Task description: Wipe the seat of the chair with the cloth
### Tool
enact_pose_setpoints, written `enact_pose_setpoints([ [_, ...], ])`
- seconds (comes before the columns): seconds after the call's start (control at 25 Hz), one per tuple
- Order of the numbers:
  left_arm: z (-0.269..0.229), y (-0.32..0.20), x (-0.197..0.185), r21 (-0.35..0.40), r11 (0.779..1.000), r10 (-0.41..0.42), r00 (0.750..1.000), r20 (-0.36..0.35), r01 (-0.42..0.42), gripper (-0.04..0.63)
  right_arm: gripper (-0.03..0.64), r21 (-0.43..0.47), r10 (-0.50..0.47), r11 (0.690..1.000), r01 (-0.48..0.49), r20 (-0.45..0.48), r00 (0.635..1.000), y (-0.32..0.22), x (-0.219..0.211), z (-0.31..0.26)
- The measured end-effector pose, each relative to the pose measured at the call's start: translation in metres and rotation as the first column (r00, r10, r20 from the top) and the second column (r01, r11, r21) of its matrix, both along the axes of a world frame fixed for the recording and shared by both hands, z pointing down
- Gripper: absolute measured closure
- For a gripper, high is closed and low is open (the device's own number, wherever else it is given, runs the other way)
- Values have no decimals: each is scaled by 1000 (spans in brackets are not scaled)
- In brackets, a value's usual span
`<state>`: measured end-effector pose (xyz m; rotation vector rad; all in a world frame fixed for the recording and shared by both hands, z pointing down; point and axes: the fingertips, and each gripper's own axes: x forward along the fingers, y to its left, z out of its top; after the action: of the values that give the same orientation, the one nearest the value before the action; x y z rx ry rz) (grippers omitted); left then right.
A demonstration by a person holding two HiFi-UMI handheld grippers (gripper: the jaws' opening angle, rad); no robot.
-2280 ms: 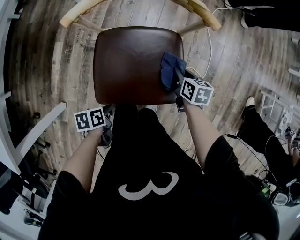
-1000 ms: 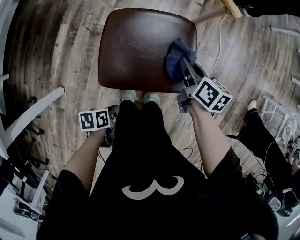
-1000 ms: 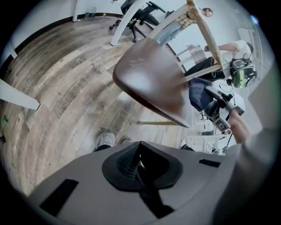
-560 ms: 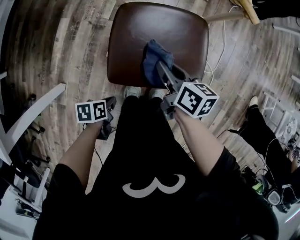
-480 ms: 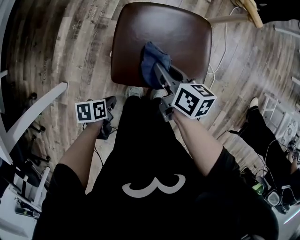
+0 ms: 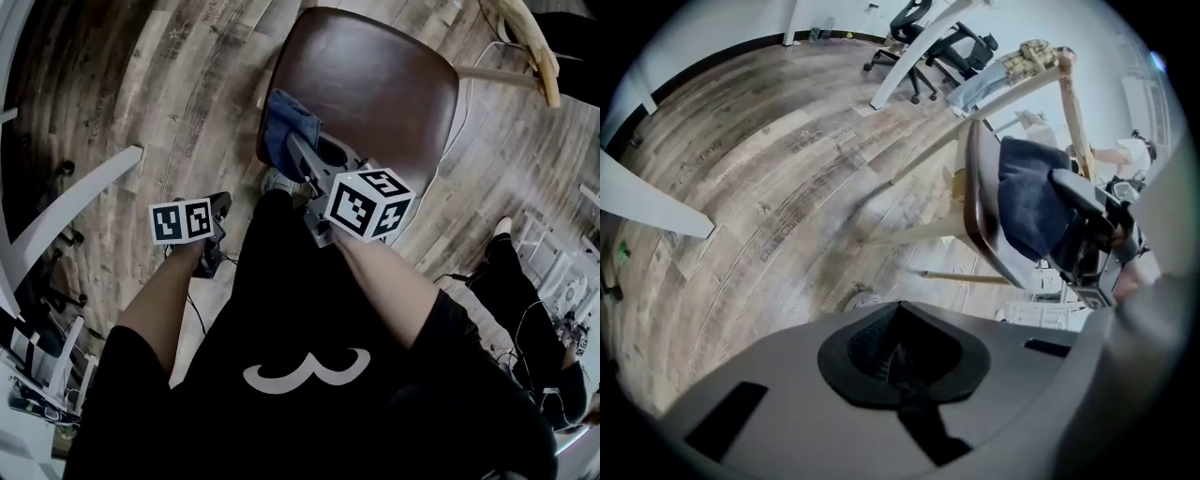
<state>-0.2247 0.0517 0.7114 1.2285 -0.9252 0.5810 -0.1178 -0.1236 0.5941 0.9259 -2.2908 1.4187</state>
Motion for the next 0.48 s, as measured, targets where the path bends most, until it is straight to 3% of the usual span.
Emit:
enact_pose_setpoints([
  [0.2, 3, 9, -10, -12, 1000, -29, 1000, -13, 28, 583, 563, -33, -57, 998, 55, -42, 998, 15, -27, 19],
  [0.48, 8, 10, -25, -5, 998, -67, 998, -11, 67, 583, 563, -39, -72, 997, 67, -150, 986, 18, -25, 45],
])
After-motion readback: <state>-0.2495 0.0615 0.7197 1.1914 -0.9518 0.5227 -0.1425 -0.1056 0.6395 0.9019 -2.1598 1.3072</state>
